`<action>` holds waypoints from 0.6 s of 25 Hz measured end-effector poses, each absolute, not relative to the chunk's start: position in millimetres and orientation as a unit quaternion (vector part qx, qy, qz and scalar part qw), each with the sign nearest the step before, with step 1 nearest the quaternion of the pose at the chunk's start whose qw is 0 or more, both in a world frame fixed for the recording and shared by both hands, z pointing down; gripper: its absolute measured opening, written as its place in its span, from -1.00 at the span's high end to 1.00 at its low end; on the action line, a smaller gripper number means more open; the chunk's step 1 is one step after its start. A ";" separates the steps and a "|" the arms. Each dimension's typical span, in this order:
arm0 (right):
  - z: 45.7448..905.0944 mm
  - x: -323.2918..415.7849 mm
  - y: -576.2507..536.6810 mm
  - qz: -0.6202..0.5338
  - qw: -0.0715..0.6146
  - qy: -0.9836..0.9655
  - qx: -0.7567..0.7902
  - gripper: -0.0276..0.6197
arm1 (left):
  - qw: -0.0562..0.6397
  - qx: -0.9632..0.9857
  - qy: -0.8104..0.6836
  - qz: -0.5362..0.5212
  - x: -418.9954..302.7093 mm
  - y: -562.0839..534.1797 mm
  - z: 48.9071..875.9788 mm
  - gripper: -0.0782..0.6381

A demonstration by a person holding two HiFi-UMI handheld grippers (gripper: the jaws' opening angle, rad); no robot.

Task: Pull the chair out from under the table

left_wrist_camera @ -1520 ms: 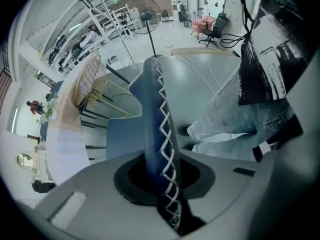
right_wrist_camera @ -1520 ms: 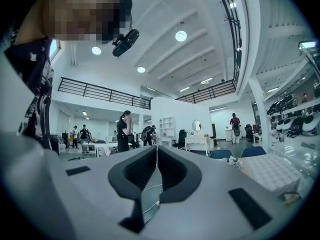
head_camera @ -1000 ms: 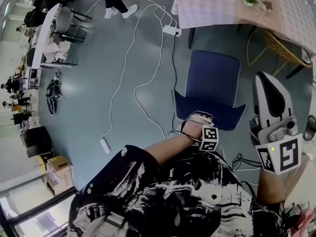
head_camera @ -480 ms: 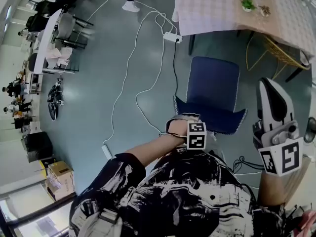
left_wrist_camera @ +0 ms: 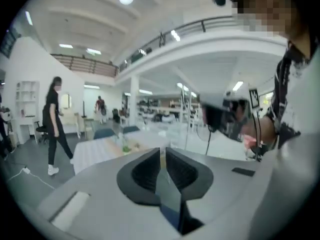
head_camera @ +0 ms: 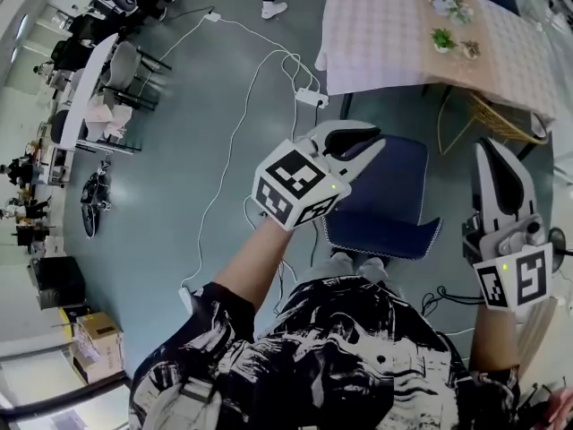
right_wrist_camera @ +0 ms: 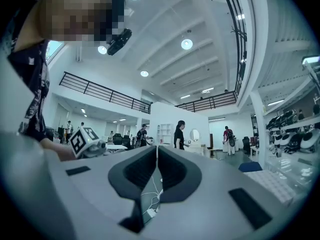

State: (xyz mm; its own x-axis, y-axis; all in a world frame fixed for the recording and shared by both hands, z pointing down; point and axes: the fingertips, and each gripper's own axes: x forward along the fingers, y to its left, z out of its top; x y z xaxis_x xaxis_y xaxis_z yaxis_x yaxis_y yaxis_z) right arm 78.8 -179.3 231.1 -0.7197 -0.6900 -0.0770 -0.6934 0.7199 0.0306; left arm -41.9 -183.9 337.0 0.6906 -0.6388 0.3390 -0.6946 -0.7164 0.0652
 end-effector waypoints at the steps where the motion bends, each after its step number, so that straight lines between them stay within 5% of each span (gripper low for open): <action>1: 227.9 75.3 -180.8 0.028 0.031 0.926 -0.374 0.88 | 0.075 0.917 -0.378 0.106 -46.8 -192.1 309.1 0.69; 8: 220.8 48.0 -186.6 0.011 0.032 0.922 -0.386 0.88 | -0.054 0.891 -0.451 0.022 -74.9 -199.4 221.5 0.76; 15: 217.4 28.1 -198.0 0.012 0.034 0.913 -0.407 0.91 | -0.032 0.863 -0.504 0.003 -112.6 -201.0 219.5 0.77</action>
